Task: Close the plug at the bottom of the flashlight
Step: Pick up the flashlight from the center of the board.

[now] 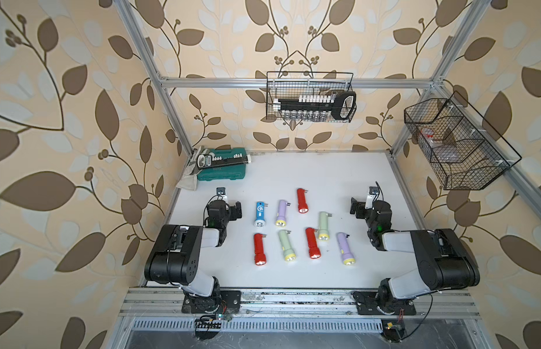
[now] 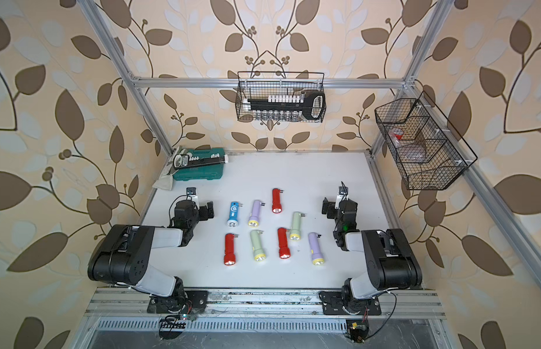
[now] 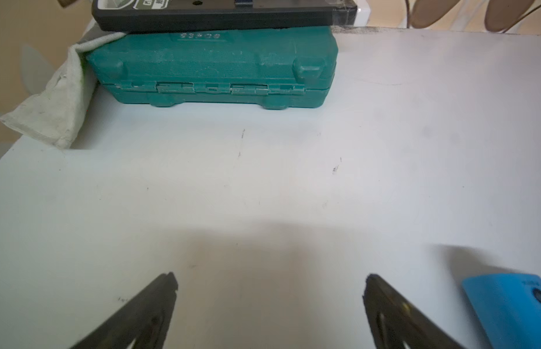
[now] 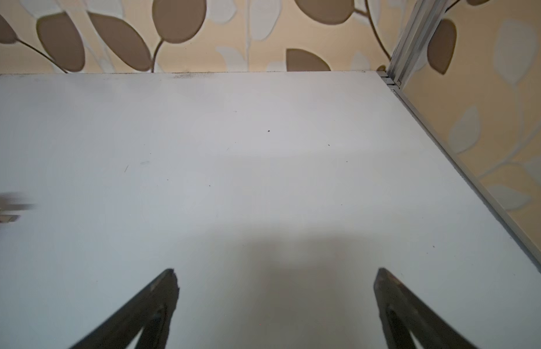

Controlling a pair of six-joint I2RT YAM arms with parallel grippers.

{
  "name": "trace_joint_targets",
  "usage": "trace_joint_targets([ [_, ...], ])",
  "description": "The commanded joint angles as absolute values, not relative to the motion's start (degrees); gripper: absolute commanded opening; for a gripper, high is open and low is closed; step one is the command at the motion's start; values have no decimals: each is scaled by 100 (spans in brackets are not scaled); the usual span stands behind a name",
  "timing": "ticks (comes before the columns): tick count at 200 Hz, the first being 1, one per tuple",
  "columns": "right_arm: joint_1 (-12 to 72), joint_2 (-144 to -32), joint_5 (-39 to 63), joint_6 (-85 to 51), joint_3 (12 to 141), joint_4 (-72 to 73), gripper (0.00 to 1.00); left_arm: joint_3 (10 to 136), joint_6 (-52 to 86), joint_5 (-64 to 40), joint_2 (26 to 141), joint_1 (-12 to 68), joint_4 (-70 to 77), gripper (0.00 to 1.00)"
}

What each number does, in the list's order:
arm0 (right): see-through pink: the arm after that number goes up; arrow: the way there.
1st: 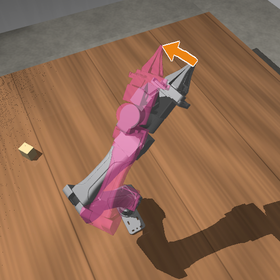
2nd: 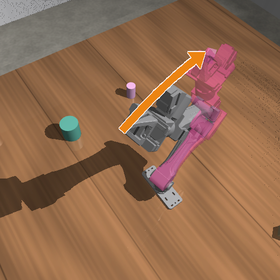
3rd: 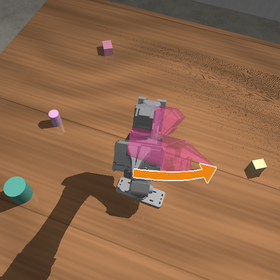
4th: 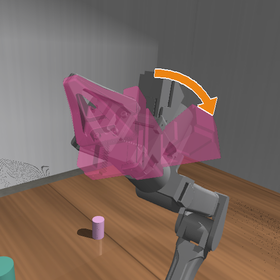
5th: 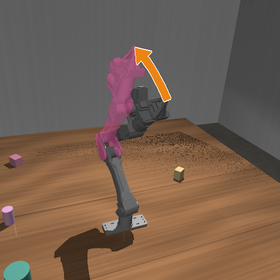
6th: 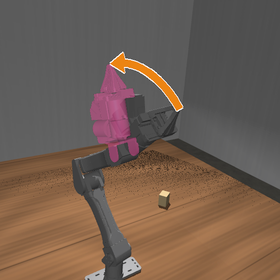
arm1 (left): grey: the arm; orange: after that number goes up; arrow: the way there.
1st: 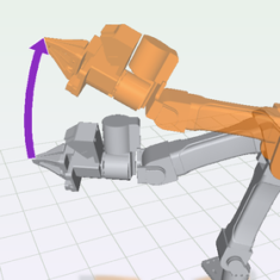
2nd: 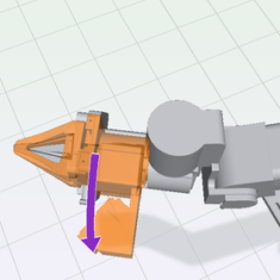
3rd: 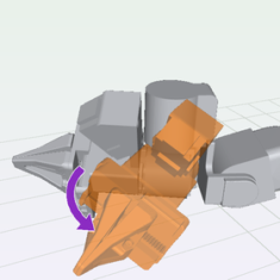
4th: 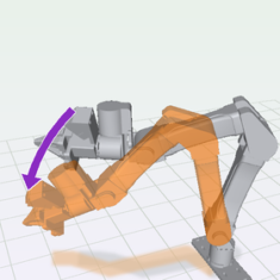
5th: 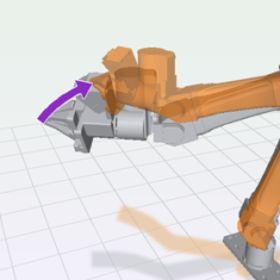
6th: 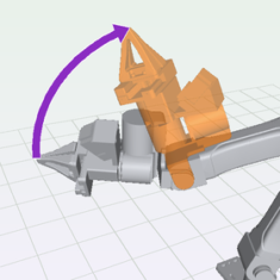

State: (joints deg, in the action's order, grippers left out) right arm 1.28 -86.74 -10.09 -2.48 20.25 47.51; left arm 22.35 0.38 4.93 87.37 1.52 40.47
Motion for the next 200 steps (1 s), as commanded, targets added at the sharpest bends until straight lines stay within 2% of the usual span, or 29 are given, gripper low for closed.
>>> trace_joint_targets([
  [1,166,-8608,-1072,-213,2083,4769,98,2229,62,530,8569,168,4201,99],
  [125,41,-8561,-861,-250,2044,4789,98,2207,66,550,8519,171,4193,99],
  [134,44,-8525,-937,-265,2101,4746,98,2372,117,733,8405,188,3843,99],
  [151,42,-8032,-1110,-347,2486,3592,98,2980,205,906,8060,179,2610,99],
  [176,43,-7636,-1606,-525,3252,1959,98,3480,187,1039,8018,226,1846,99],
  [200,43,-7346,-1706,-1244,4200,170,98,4286,875,1112,7922,237,507,99],
])
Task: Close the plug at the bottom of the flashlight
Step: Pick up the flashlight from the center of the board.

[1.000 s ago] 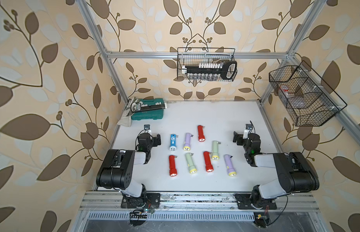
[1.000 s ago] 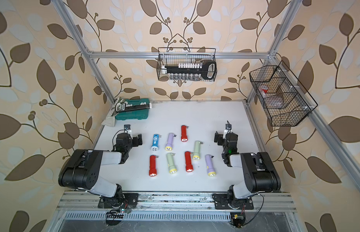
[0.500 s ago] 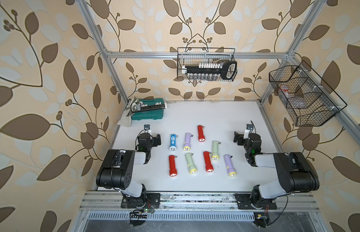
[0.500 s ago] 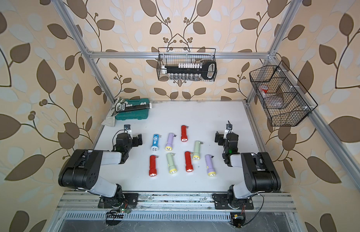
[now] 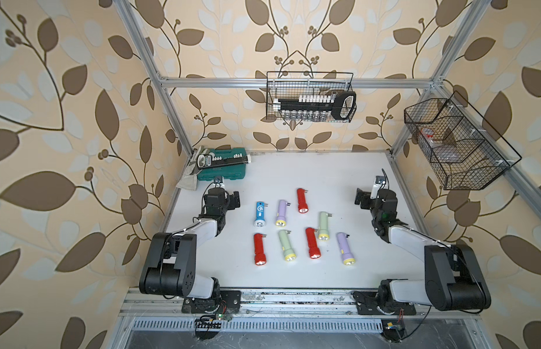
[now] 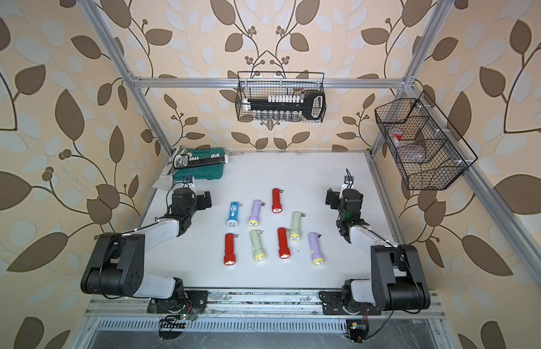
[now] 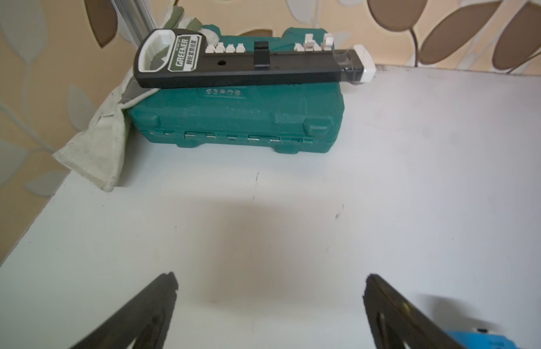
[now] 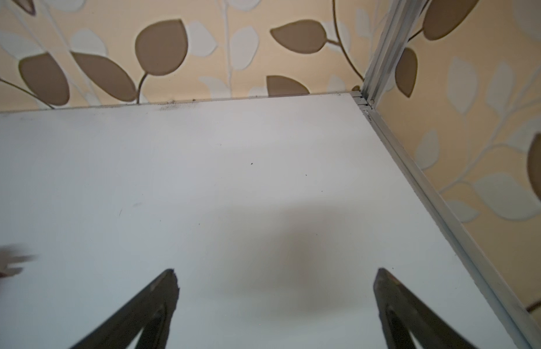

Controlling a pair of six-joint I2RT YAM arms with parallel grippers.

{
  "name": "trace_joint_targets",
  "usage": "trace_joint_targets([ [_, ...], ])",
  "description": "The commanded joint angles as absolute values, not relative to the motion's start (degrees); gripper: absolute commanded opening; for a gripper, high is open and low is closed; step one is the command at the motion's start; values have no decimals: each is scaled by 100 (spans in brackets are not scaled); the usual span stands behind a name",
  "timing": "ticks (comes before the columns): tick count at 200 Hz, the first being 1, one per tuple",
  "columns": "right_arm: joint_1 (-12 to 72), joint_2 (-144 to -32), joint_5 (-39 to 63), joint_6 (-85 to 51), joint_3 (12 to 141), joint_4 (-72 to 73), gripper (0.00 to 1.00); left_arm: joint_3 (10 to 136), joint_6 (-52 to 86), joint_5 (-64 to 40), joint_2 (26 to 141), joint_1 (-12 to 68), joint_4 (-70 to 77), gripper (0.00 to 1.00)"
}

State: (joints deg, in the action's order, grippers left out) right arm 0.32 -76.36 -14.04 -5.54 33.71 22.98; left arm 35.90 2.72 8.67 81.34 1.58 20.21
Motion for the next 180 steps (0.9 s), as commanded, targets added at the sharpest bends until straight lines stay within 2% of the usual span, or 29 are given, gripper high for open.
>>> trace_joint_targets([
  [1,39,-7343,-1692,-1264,4262,94,98,4331,899,1114,7921,237,442,99],
  [33,-51,-7274,-910,-2550,5546,-2088,98,5404,1442,586,8068,344,-1291,99],
  [59,-100,-7239,232,-2942,5728,-2423,98,6078,1629,400,8441,797,-2397,99],
  [80,-41,-7385,680,-3147,5839,-2810,98,6543,1728,458,8739,1371,-3065,99],
  [105,275,-7608,570,-3113,5892,-3107,98,6805,1990,357,9086,1918,-3368,99],
  [136,672,-7886,592,-3055,5952,-3226,98,6988,2432,170,9659,2116,-3520,99],
  [180,1171,-8249,450,-2953,6087,-3290,98,7368,2470,211,10487,2258,-3777,89],
])
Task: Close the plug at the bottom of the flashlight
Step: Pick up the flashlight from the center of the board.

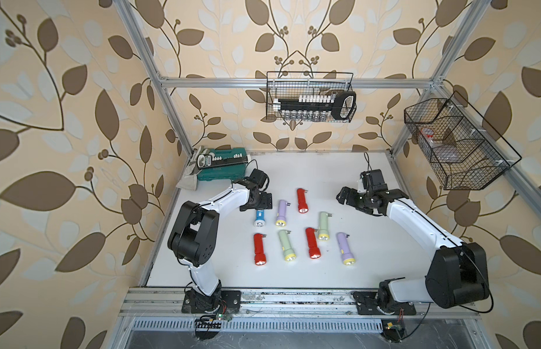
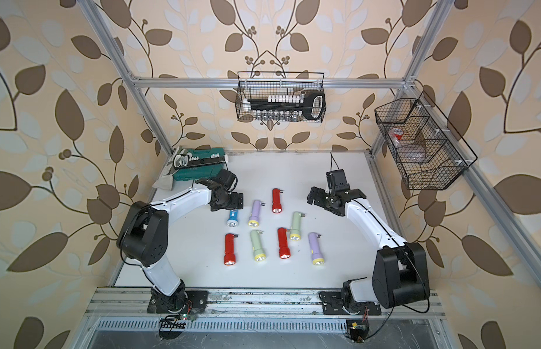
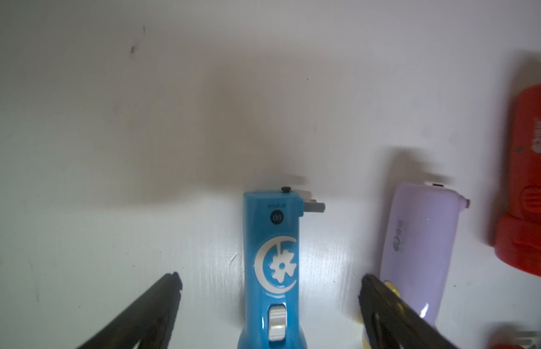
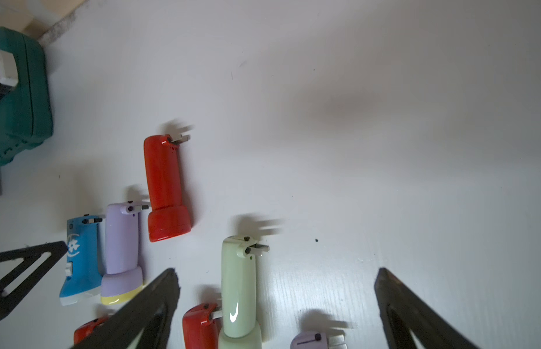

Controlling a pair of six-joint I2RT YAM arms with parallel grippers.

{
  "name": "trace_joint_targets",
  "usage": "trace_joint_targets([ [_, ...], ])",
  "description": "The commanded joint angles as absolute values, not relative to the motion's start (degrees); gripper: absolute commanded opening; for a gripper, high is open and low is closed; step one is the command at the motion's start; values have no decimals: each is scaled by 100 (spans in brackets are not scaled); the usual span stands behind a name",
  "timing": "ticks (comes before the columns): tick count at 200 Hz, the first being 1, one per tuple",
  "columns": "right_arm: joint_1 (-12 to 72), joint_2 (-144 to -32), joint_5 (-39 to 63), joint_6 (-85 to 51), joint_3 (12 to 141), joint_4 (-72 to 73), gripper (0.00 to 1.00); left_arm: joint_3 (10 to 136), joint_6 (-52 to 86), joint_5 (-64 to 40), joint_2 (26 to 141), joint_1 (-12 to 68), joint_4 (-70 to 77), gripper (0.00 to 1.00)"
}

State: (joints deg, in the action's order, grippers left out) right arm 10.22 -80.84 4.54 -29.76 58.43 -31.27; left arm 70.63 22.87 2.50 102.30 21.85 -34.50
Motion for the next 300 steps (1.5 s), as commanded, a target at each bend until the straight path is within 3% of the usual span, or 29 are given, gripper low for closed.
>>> trace_joint_targets([
  [1,1175,-8260,454,-2957,6089,-3288,98,7371,2474,211,10499,2258,-3778,89],
  [47,1237,-8541,560,-3039,6230,-3249,98,7436,2419,405,10828,2303,-3779,79],
  [114,1253,-8629,501,-3066,6200,-3278,98,7589,2315,513,11087,2354,-3841,56],
  [178,1253,-8565,511,-3029,6213,-3339,98,7620,2294,588,11275,2391,-3840,45],
  [210,1249,-8506,532,-3012,6194,-3344,98,7655,2267,606,11260,2391,-3841,24],
  [250,1256,-8499,747,-2847,6275,-3280,98,7943,2116,700,11131,2390,-4045,20],
  [291,1249,-8654,1093,-2452,6601,-3143,98,8530,1698,206,10785,2390,-4133,0],
  [300,1249,-8695,1166,-2368,6661,-3055,98,8672,1644,58,10712,2391,-4131,0],
])
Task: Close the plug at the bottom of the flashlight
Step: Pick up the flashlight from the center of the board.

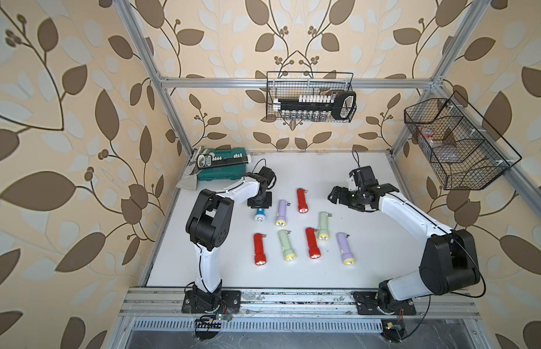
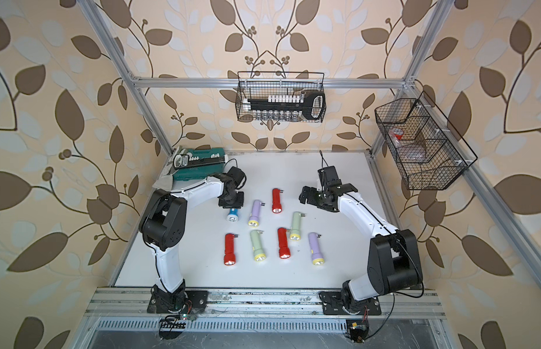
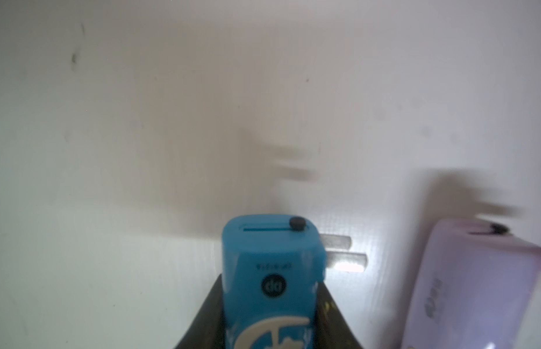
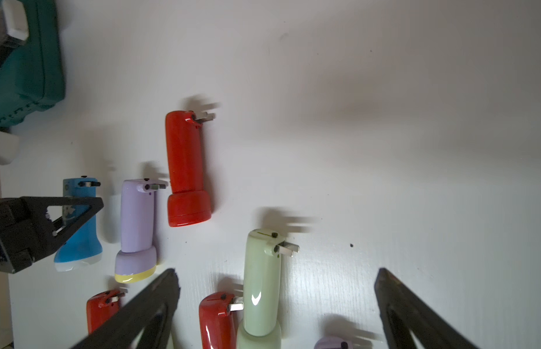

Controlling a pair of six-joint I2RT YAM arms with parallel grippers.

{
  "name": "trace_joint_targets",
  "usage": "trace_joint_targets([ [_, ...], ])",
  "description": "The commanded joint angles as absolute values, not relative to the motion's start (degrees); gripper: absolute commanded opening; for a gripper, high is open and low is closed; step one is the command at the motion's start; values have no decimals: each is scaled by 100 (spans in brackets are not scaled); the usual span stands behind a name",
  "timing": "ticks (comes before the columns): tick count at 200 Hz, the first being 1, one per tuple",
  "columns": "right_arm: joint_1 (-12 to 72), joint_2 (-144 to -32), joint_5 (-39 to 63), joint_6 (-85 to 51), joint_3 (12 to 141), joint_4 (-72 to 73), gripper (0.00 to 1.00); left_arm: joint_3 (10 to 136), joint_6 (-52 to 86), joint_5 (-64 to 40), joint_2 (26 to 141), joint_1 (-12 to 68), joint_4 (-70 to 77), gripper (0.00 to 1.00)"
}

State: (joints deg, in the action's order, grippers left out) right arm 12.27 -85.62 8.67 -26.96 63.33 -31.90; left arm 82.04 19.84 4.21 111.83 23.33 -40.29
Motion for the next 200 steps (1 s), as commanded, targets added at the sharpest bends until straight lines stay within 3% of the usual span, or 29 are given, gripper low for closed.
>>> trace_joint_targets([
  [1,1249,-8698,1176,-2362,6670,-3039,98,8686,1635,38,10709,2391,-4131,0],
  [36,1241,-8845,2088,-2110,7090,-2804,98,8828,1443,-563,10216,2391,-3685,0],
  [64,1260,-8874,2186,-1923,7435,-2789,98,8416,857,-1407,9671,2391,-2762,0],
  [113,1368,-8414,2472,-1252,7311,-2108,98,8371,282,-2210,9273,2393,-2500,0],
  [200,1662,-7971,4441,-1013,6867,-1348,98,5183,543,-3680,8162,2399,2476,0],
])
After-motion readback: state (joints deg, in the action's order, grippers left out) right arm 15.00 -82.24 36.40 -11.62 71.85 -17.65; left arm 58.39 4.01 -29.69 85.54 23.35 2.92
